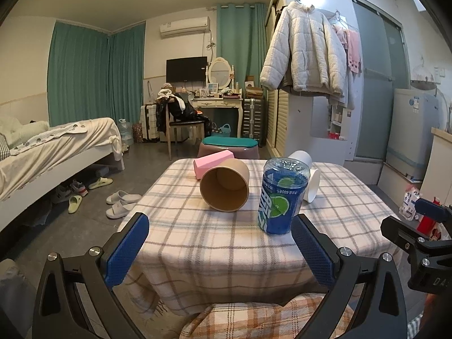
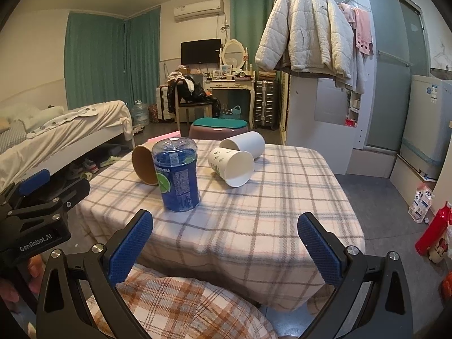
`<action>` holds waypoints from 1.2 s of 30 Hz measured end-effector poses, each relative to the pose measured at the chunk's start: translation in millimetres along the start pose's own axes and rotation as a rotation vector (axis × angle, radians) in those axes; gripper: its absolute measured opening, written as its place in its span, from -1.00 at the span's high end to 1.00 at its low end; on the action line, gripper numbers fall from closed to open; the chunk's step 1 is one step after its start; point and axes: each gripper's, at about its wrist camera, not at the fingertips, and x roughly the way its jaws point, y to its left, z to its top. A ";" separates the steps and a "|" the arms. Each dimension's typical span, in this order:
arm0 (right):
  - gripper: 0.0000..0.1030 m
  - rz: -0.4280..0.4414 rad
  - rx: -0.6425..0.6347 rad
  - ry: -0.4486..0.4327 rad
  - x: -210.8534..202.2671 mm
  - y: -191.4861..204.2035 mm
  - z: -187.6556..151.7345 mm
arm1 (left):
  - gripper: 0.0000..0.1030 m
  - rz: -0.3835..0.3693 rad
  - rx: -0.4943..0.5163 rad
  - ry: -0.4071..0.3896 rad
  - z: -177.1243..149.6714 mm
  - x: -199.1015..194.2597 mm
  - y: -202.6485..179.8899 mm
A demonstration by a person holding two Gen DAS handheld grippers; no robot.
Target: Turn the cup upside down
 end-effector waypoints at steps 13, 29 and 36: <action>-1.00 0.001 0.000 0.007 1.2 1.3 0.6 | -1.00 0.000 -0.013 0.004 -3.2 1.6 2.3; -1.00 0.003 0.006 0.018 3.6 -1.1 -5.4 | -1.00 -0.001 -0.005 0.001 -7.2 2.4 0.6; -1.00 -0.001 0.009 0.027 6.4 -1.5 -7.7 | -1.00 -0.002 -0.007 0.000 -8.6 3.4 1.9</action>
